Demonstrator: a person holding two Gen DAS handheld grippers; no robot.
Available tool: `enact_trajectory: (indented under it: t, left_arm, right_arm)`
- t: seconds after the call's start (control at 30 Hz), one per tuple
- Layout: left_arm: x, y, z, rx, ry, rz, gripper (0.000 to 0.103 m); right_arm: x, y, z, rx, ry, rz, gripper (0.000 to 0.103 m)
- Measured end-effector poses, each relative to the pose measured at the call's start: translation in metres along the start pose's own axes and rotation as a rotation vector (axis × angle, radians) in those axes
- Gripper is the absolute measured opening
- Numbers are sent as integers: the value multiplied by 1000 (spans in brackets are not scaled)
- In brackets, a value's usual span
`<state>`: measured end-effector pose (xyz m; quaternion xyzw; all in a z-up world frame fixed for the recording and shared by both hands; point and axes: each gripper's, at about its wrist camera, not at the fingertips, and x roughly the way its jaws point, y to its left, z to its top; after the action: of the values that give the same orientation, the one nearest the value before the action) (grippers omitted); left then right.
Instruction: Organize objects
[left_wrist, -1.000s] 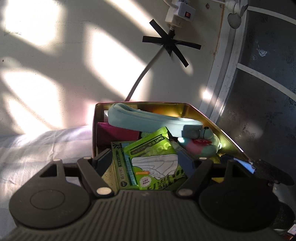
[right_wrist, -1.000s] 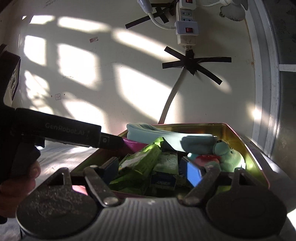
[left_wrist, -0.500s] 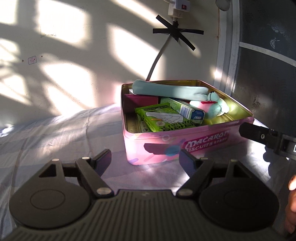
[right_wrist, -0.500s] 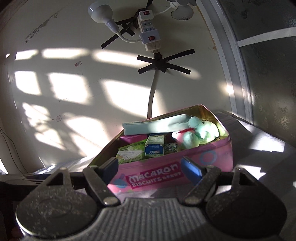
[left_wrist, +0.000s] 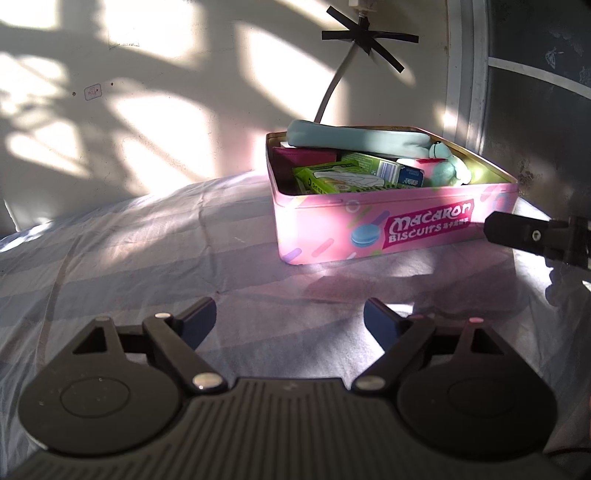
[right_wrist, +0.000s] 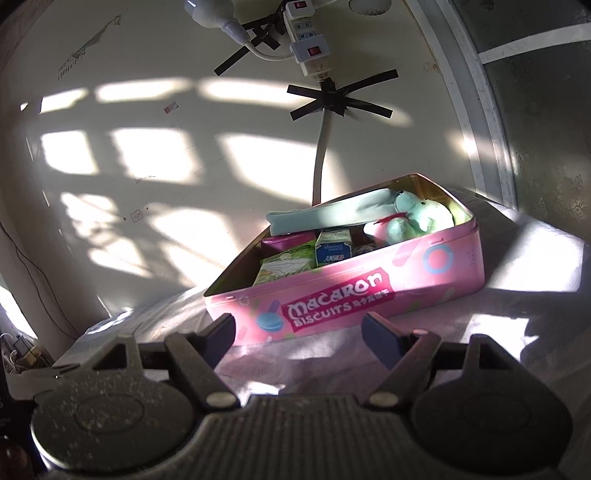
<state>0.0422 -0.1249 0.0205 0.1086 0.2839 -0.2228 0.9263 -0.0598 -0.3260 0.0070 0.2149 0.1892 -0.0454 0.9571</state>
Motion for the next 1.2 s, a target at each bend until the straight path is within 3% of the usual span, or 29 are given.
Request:
enact_trajectory:
  t: [1.2]
  left_arm:
    - [4, 8, -5, -13, 23, 99, 101]
  right_arm:
    - [7, 11, -7, -17, 41, 0, 81]
